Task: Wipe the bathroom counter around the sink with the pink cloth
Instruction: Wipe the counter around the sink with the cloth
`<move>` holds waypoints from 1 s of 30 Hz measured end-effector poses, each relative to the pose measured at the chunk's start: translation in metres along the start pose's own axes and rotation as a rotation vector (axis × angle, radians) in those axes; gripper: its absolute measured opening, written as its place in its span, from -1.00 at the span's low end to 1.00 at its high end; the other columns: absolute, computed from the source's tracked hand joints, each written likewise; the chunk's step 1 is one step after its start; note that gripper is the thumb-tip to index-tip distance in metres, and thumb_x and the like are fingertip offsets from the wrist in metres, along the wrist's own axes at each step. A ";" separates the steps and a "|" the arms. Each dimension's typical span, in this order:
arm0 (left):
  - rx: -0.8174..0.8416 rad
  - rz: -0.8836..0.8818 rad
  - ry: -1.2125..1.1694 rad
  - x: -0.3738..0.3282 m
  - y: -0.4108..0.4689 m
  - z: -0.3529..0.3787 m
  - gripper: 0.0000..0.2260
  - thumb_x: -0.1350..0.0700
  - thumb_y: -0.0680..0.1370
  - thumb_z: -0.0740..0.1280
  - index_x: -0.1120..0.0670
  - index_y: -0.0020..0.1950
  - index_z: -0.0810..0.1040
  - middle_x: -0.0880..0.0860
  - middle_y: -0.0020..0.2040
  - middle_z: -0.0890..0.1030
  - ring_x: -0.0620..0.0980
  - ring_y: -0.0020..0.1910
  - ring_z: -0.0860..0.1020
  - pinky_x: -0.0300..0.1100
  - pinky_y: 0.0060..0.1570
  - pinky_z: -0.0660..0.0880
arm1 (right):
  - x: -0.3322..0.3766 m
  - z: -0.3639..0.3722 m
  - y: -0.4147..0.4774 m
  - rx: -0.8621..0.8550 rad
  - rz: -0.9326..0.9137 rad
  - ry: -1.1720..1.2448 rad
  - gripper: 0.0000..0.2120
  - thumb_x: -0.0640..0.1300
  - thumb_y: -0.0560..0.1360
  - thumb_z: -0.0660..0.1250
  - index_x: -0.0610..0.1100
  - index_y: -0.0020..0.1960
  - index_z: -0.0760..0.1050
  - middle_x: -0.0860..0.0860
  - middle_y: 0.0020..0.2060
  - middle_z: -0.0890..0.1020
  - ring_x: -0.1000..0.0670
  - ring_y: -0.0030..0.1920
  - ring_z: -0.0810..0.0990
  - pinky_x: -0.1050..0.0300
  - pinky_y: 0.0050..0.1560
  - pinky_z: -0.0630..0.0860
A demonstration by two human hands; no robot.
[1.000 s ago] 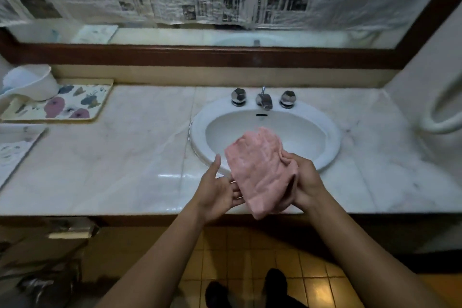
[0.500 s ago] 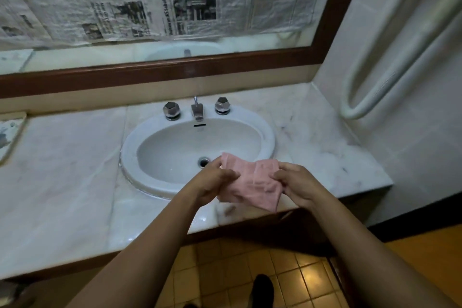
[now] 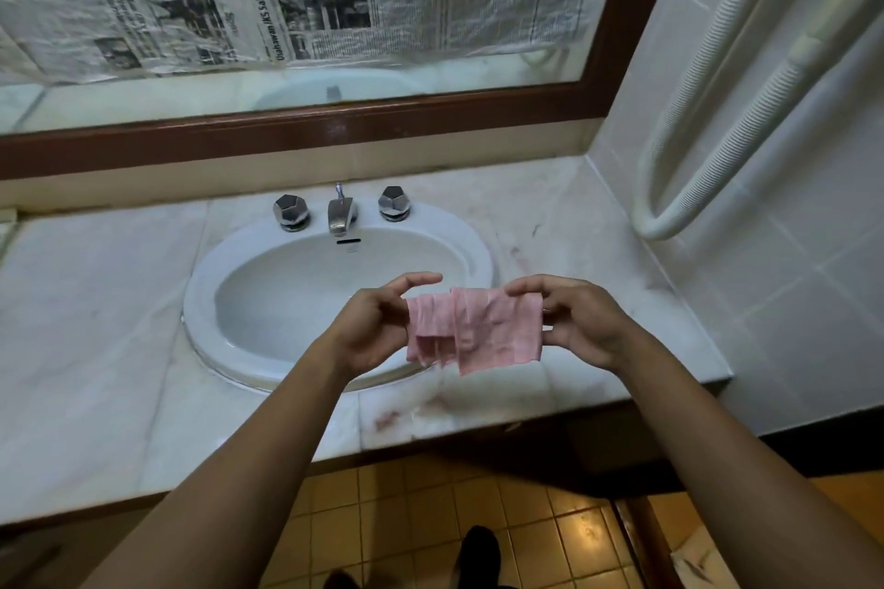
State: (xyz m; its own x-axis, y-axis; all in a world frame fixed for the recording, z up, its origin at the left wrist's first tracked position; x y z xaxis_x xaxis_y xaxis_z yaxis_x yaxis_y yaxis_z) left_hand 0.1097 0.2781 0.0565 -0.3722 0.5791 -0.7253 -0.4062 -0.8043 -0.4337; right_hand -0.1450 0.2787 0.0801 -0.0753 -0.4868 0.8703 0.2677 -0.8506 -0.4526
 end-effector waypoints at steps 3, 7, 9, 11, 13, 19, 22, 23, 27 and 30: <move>0.018 -0.036 -0.098 0.012 0.006 0.017 -0.63 0.21 0.56 0.13 0.23 0.28 0.58 0.31 0.10 0.57 0.27 0.06 0.62 0.11 0.02 0.60 | -0.011 -0.012 0.001 -0.003 0.046 -0.002 -0.68 -0.31 0.61 0.17 -0.23 0.15 0.69 -0.17 0.03 0.69 -0.13 -0.01 0.67 -0.05 -0.08 0.67; -0.145 0.018 0.487 0.020 0.028 0.038 -0.77 0.31 0.55 0.44 0.17 0.19 0.61 0.15 -0.12 0.65 0.08 -0.27 0.67 -0.09 -0.34 0.61 | -0.020 -0.041 0.007 -0.126 -0.022 -0.340 -0.62 -0.40 0.53 0.36 -0.02 0.22 0.62 -0.29 0.03 0.70 -0.10 -0.08 0.70 0.01 -0.11 0.66; -0.166 0.124 0.720 0.015 0.042 0.056 -0.76 0.38 0.50 0.46 0.17 0.13 0.66 0.12 -0.18 0.69 0.03 -0.36 0.67 -0.16 -0.39 0.59 | -0.012 -0.057 0.009 -0.244 -0.121 -0.547 -0.63 -0.33 0.50 0.39 0.06 0.16 0.65 -0.18 0.00 0.74 -0.11 -0.03 0.73 -0.01 0.01 0.69; -0.213 0.260 0.926 0.009 0.055 0.075 -0.78 0.37 0.49 0.43 0.14 0.07 0.71 0.05 -0.17 0.73 -0.07 -0.35 0.70 -0.23 -0.35 0.60 | -0.001 -0.069 0.005 -0.360 -0.213 -0.731 -0.72 -0.28 0.49 0.40 0.04 0.06 0.70 0.06 -0.06 0.75 0.05 -0.03 0.71 0.24 -0.07 0.64; -0.272 0.385 1.137 0.011 0.062 0.092 -0.76 0.32 0.50 0.40 0.06 0.06 0.73 -0.04 -0.12 0.75 -0.15 -0.24 0.69 -0.35 -0.23 0.56 | 0.006 -0.073 -0.004 -0.430 -0.311 -0.916 -0.77 -0.31 0.51 0.40 -0.03 0.03 0.69 0.09 -0.07 0.73 0.07 -0.05 0.67 0.43 -0.12 0.49; 0.070 0.258 1.669 0.091 0.069 0.081 -0.67 0.04 0.49 0.34 -0.07 0.23 0.66 -0.04 0.20 0.70 0.03 0.19 0.62 -0.15 0.21 0.51 | -0.073 -0.080 -0.012 -0.133 0.012 -1.373 -0.65 -0.33 0.48 0.38 0.04 0.11 0.69 0.11 0.15 0.68 0.05 0.28 0.56 -0.10 0.65 0.09; -0.133 0.396 1.622 0.089 0.073 0.059 -0.72 0.05 0.54 0.33 0.00 0.23 0.65 0.03 0.19 0.67 0.10 0.18 0.58 -0.03 0.23 0.50 | -0.075 -0.064 0.005 -0.273 -0.152 -1.250 -0.62 -0.22 0.58 0.27 0.00 0.35 0.60 -0.04 0.33 0.63 -0.08 0.37 0.54 -0.13 0.60 0.22; -0.190 0.457 1.610 0.086 0.075 0.055 -0.72 0.09 0.54 0.34 0.03 0.23 0.64 0.05 0.19 0.65 0.12 0.17 0.57 0.01 0.21 0.51 | -0.081 -0.055 0.016 -0.280 -0.188 -1.259 -0.56 -0.15 0.61 0.20 0.04 0.46 0.50 -0.08 0.45 0.54 -0.12 0.46 0.46 -0.15 0.57 0.25; -0.181 0.637 1.713 0.107 0.075 0.043 -0.68 0.13 0.59 0.35 0.14 0.33 0.56 0.16 0.30 0.58 0.16 0.26 0.52 0.07 0.26 0.47 | -0.133 -0.043 0.036 -0.143 -0.172 -1.434 -0.39 0.07 0.71 0.06 0.13 0.71 -0.05 0.01 0.72 -0.06 -0.09 0.71 -0.15 -0.30 0.64 -0.06; -0.130 0.494 1.790 0.144 0.073 0.027 -0.48 -0.07 0.70 0.16 0.13 0.62 0.31 0.18 0.64 0.27 0.14 0.65 0.21 0.08 0.62 0.12 | -0.126 -0.109 0.046 -0.304 -0.104 -1.465 -0.37 0.13 0.66 -0.16 0.10 0.71 -0.16 0.01 0.71 -0.13 -0.10 0.70 -0.18 -0.30 0.65 -0.11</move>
State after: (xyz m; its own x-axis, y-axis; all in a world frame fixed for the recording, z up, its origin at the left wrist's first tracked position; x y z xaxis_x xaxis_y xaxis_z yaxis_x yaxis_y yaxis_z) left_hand 0.0042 0.3067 -0.0654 0.8247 -0.4231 -0.3752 -0.4583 -0.8888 -0.0050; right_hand -0.2279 0.2795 -0.0717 0.9710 0.0458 0.2346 0.1036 -0.9652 -0.2402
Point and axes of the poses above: each hand's wrist, its own y-axis towards the middle knuckle, its own z-axis out of the palm, x = y × z, the point moved 6 cm from there along y, towards the middle knuckle
